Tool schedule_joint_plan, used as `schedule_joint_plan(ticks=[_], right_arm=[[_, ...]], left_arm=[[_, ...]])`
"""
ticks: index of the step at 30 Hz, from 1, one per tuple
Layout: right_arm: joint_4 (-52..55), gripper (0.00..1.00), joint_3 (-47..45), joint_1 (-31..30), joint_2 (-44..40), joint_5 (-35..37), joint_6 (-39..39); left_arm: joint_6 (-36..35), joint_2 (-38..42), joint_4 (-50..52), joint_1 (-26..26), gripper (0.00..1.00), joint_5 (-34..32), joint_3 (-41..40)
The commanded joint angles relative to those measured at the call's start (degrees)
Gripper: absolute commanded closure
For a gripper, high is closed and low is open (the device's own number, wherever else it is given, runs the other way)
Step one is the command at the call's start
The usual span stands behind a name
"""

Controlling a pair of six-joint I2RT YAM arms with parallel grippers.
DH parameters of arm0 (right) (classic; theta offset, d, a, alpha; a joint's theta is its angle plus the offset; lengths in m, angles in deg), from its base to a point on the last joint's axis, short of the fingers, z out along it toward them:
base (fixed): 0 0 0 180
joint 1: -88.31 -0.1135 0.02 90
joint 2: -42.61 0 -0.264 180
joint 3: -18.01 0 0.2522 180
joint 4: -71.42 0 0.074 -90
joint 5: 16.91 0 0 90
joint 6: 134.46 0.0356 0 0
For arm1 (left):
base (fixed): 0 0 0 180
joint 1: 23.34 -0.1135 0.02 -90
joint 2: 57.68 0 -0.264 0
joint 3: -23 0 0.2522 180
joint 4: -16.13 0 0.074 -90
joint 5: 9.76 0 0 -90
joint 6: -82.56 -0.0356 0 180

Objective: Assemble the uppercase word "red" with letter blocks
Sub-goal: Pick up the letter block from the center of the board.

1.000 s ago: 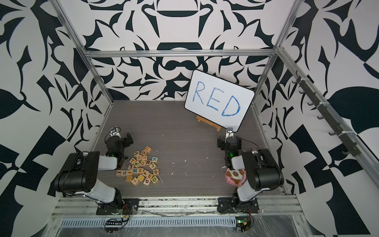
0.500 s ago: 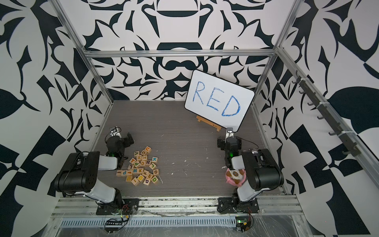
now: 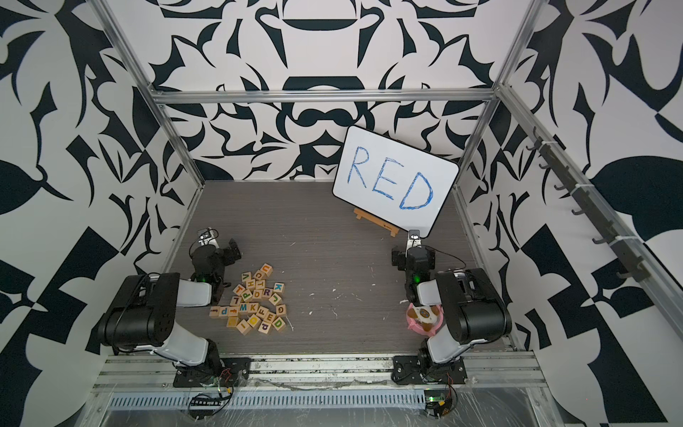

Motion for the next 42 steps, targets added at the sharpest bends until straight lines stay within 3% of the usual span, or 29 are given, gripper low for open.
schedule_joint_plan(ticks=[1,4,6,8,10,11,13,17,24,29,31,33,36,39,42], right_arm=[[5.1,0.00,2.5,-0.3,-8.2,1.2,0.6],[19.3,0.00,6.5,-0.3,-16.2,3.7,4.2],[28.4,0.00,10.0,-0.3,-20.4,4.7,11.0],[38.1,0.00,12.5,-0.2,-23.1,11.0,22.7],[54.0,0.00,14.9,0.1,-25.3,20.1,40.4],[57.2,0.01,15.0,0.8,-26.4,20.6,43.7],[55.7,0.03,14.0,2.0,-29.6,14.1,39.6],[57.3,0.09,13.8,2.0,-35.8,9.4,37.7],[63.1,0.09,15.8,2.0,-42.1,0.3,34.4],[64.2,0.04,17.5,2.0,-41.8,-9.1,34.2],[64.3,0.03,18.7,1.9,-40.9,-12.7,34.6],[63.0,0.03,19.0,1.3,-39.8,-16.1,35.1],[59.4,0.03,19.6,-2.1,-36.8,-22.0,34.0],[61.9,0.07,24.0,-12.0,-32.1,-19.0,28.3],[66.0,0.08,28.8,-21.8,-27.6,-16.1,22.3]], left_arm=[[-0.3,1.6,-1.2,0.0,0.00,0.7,0.4],[-1.7,11.0,8.4,1.8,0.01,0.3,1.5],[0.9,20.6,19.5,3.0,0.00,-3.0,3.9],[7.8,27.9,29.4,2.7,0.01,-2.5,6.8],[22.4,34.3,38.8,2.5,0.01,-3.8,8.6],[29.7,36.2,42.8,2.5,0.01,-5.0,8.9],[40.1,39.2,45.8,2.1,0.00,-3.1,7.6],[46.5,41.9,51.2,2.1,0.01,5.3,8.1],[45.7,38.0,84.9,2.1,0.00,9.1,23.5],[46.4,33.0,91.2,2.2,0.00,18.7,27.0],[50.1,31.7,90.9,3.2,0.00,22.2,26.9],[53.2,31.3,88.1,6.3,0.02,23.0,25.9],[54.9,30.7,86.4,16.1,0.07,15.4,27.2],[51.8,27.5,90.4,24.6,0.07,9.5,32.6],[49.2,24.0,96.7,28.4,0.04,9.1,37.4]])
